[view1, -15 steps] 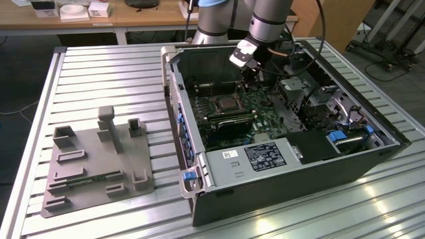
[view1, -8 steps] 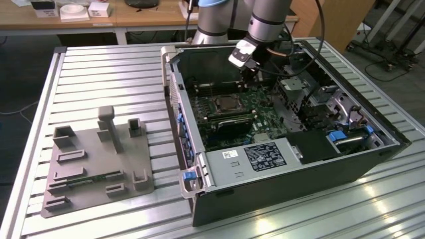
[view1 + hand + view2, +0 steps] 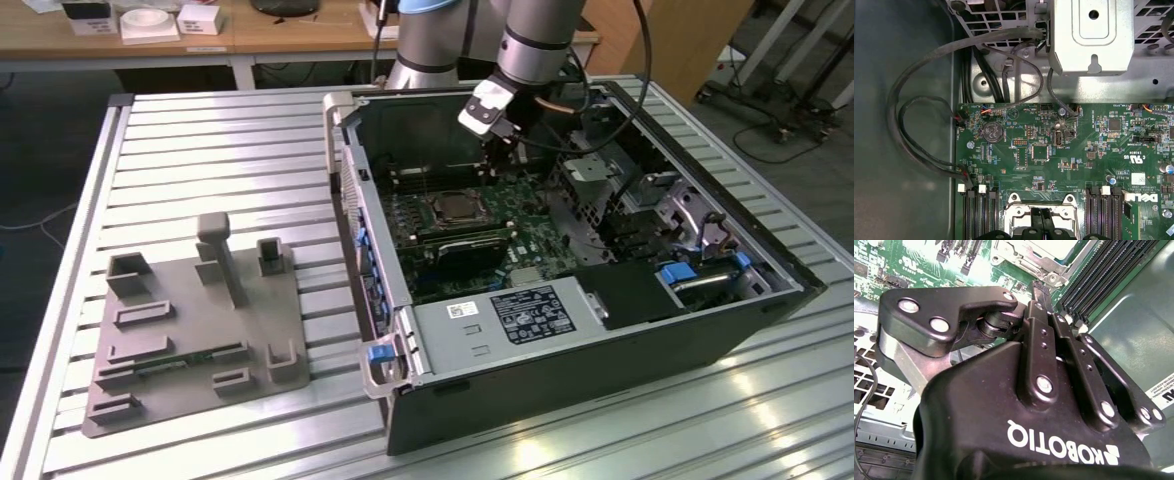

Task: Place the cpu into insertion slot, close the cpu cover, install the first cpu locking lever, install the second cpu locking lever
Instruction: 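Close the cpu cover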

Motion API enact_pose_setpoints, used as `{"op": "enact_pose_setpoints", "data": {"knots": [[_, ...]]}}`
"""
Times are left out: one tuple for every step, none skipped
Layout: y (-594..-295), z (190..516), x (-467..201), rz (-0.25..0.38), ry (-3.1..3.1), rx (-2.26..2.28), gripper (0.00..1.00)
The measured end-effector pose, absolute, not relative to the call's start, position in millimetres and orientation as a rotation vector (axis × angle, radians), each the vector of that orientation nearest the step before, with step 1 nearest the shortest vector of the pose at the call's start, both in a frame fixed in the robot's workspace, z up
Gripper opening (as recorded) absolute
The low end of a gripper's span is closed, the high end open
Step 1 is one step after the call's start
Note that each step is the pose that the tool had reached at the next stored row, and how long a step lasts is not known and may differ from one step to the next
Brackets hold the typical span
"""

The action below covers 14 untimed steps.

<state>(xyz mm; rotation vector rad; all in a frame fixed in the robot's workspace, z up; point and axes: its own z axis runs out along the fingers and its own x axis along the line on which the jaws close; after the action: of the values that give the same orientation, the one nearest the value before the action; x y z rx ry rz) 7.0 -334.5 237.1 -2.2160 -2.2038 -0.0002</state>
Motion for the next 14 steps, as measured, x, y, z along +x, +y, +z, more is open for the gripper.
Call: {"op": "enact_pose_setpoints", "data": {"knots": [[-334.5, 237.1, 7.0, 0.0, -2.204, -2.216, 0.1], [-334.5, 237.1, 7.0, 0.0, -2.204, -2.216, 0.1], [-334.5, 237.1, 6.9, 0.0, -2.204, -2.216, 0.1], [-334.5, 237.1, 6.6, 0.0, -2.204, -2.216, 0.1], [-334.5, 237.1, 6.2, 0.0, -2.204, -2.216, 0.1], [-334.5, 237.1, 5.8, 0.0, -2.204, -2.216, 0.1], [-334.5, 237.0, 5.3, 0.0, -2.204, -2.216, 0.1], [-334.5, 237.0, 4.8, 0.0, -2.204, -2.216, 0.1], [-334.5, 237.0, 4.2, 0.0, -2.204, -2.216, 0.1], [-334.5, 237.0, 3.5, 0.0, -2.204, -2.216, 0.1], [-334.5, 237.0, 3.0, 0.0, -2.204, -2.216, 0.1], [-334.5, 237.0, 2.5, 0.0, -2.204, -2.216, 0.1], [-334.5, 236.9, 2.0, 0.0, -2.204, -2.216, 0.1], [-334.5, 236.8, 1.5, 0.0, -2.204, -2.216, 0.1]]}}
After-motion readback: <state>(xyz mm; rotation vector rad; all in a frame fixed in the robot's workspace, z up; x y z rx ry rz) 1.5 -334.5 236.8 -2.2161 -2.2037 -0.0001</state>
